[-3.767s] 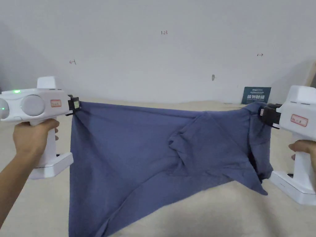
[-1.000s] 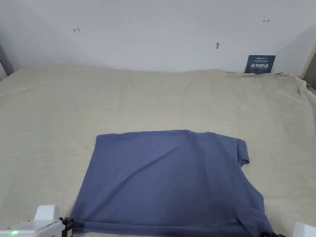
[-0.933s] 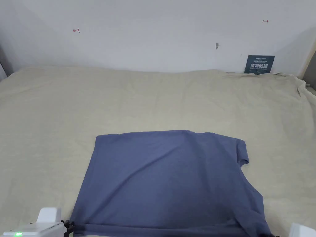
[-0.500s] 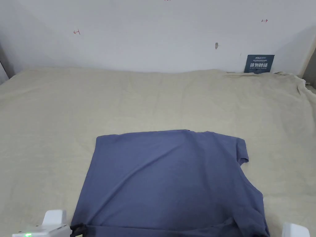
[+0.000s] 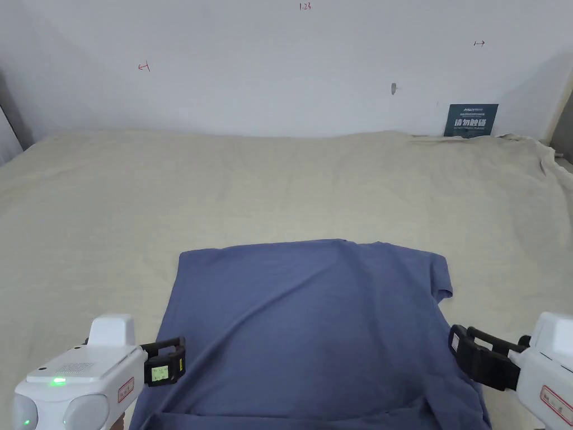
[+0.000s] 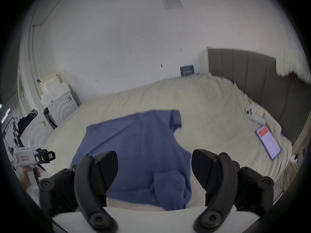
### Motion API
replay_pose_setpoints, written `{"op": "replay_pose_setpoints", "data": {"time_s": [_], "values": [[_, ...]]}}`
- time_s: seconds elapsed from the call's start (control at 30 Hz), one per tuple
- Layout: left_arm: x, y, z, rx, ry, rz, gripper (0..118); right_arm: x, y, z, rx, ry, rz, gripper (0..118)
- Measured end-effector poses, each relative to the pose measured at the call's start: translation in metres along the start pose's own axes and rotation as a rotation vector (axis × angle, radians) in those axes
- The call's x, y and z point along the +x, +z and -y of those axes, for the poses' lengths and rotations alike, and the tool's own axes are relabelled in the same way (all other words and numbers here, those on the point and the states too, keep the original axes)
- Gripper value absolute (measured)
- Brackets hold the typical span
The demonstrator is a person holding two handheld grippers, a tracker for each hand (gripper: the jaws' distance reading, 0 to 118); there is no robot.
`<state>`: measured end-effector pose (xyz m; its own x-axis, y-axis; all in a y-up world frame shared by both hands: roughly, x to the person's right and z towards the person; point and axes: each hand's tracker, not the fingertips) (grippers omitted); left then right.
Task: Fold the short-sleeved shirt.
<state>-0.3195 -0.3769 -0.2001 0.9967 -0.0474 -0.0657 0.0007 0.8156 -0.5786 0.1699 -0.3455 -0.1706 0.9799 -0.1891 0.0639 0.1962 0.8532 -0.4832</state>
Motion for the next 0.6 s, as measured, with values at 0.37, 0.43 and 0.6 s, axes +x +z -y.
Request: {"op": "replay_pose_setpoints", "data": {"time_s": [0.37,0.43,0.6], "values": [[0.022,0.015,0.002,0.166,0.036,0.006,28,-0.032,0.007,0.004,0.142,0.080,0.126,37],[0.025,0.017,0.004,0.174,0.029,0.015,7,-0.033,0.007,0.008,0.156,0.073,0.115,1],[0.025,0.015,0.011,0.136,0.035,0.063,0,-0.036,0.008,0.014,0.158,0.107,0.123,0]]}}
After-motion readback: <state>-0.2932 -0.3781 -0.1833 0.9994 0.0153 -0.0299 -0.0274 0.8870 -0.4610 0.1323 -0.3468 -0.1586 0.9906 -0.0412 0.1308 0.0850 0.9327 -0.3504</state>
